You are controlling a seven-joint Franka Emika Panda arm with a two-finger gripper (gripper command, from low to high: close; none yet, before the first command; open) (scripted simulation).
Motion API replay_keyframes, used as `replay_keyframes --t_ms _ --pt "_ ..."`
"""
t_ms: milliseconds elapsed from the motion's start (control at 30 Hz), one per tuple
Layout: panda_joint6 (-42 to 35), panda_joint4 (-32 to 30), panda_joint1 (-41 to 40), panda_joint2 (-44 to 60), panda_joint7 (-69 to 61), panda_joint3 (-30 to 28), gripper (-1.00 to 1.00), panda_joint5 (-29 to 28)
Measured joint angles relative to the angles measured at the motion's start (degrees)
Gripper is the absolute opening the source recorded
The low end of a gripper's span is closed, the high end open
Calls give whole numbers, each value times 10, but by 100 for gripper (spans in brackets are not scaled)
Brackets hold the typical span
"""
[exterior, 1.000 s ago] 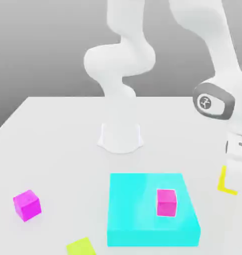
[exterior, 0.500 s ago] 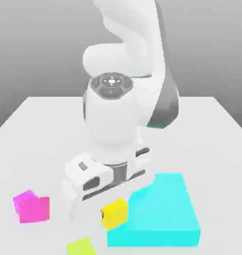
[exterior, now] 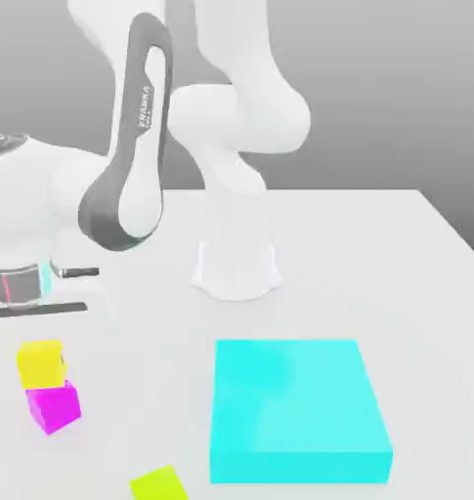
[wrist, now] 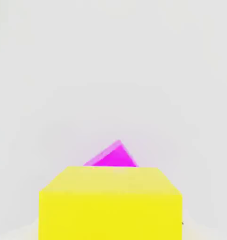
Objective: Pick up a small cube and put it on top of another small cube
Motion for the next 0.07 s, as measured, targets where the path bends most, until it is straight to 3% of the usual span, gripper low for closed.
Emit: replay_keyframes --t_ms 67 --pt "0 0 0 0 0 0 100 0"
